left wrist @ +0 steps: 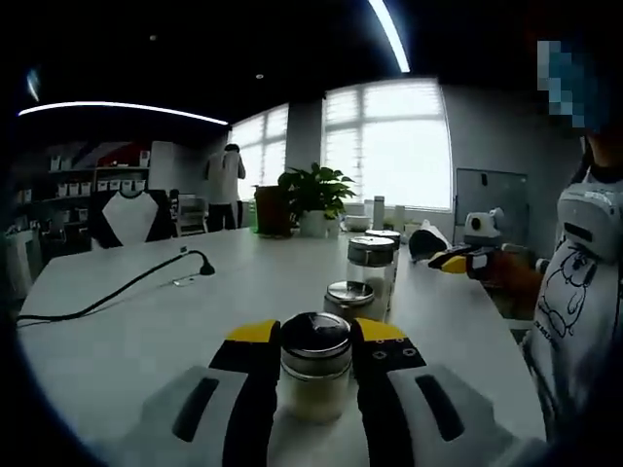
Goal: Rotate the seasoning bottle until the label or dispensing opening points toward the visible target arrow and the bottle remains upright within the marked orientation range
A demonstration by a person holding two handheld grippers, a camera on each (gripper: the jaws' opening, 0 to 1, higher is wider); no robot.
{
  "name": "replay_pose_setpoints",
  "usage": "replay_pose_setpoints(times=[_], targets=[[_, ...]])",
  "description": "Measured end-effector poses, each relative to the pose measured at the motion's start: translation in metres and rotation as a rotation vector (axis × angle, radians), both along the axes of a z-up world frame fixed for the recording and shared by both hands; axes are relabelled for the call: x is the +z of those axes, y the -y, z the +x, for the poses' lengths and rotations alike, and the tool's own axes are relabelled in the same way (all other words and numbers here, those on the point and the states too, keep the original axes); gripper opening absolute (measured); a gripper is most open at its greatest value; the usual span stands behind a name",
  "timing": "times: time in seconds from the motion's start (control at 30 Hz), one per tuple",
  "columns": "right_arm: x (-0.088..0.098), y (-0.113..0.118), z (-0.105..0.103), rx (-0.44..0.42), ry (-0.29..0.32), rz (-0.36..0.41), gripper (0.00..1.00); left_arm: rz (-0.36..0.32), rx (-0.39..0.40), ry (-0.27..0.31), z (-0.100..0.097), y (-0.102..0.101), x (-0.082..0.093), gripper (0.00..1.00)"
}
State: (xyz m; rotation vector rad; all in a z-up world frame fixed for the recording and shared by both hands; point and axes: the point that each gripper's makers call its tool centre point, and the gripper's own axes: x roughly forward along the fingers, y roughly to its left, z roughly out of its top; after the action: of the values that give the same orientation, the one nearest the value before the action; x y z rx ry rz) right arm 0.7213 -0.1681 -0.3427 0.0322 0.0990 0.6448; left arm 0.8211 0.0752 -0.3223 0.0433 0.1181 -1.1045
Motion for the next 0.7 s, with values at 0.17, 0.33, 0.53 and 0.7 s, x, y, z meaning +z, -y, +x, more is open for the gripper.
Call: replay_pose_setpoints(times=[0.17,0.33,0.53,0.7], targets=[[0.001,0.0,-0.001,0.0,0.004,-0.002,0.14,0.037,-0.071,0.037,-0.002,0.002,0.0,0.3],[0.001,0.0,-0.003,0.001,0.003,-0.008,0.14,0.026,-0.134,0.031,-0.003,0.002,0.0,0.3],[0.005,0.002,-0.004,-0.001,0.014,0.015,0.14,0.028,-0.118,0.032,-0.006,0.006,0.001,0.31],[0.008,-0.002,-0.006,0.018,0.027,0.001,0.15,-0.073,-0.032,0.024,-0.006,0.002,0.018,0.36]])
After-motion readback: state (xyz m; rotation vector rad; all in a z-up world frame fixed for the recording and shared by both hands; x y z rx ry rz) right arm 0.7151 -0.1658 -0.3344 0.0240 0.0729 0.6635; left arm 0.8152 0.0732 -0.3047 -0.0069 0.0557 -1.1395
